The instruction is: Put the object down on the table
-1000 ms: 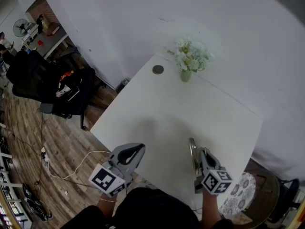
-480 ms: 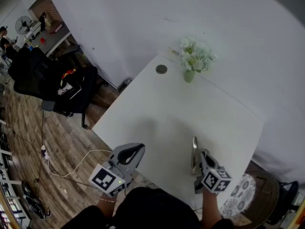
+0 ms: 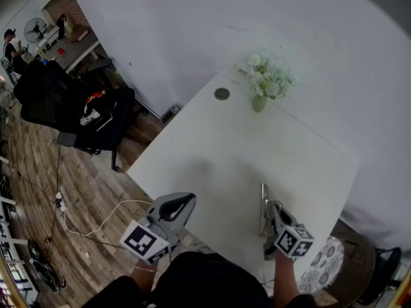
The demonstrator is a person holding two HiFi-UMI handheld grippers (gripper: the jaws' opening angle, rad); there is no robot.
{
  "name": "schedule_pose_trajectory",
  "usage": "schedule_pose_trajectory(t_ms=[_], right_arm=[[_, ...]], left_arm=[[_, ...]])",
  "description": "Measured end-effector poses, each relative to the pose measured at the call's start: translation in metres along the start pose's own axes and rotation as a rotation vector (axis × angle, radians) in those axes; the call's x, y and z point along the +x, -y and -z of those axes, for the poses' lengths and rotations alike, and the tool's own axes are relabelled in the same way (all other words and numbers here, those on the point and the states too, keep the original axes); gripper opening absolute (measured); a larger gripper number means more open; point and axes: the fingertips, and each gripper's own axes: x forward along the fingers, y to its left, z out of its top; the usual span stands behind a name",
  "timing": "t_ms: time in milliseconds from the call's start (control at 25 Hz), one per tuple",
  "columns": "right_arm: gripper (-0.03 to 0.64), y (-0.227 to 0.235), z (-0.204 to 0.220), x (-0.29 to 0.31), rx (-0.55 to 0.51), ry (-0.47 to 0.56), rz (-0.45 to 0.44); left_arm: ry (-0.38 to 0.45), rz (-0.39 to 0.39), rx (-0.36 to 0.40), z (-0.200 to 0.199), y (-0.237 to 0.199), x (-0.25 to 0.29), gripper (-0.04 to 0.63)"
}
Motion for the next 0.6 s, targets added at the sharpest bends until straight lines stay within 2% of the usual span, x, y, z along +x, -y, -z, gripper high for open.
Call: schedule_pose_trajectory(t_ms=[360,600], right_arm=[[0.045,0.0037,0.0027,0.0029,-0.011,-0.019,0.03],[0.137,0.0035,0.0005,0.0052,-0.049,-0.025,0.047]], left_arm=[[-0.013,-0.008,-0.009,-0.0008,-0.0017,-0.0059,0.0],[0.016,-0.006,0.007,-0.004,-0.0003,-0.0078,0.0]])
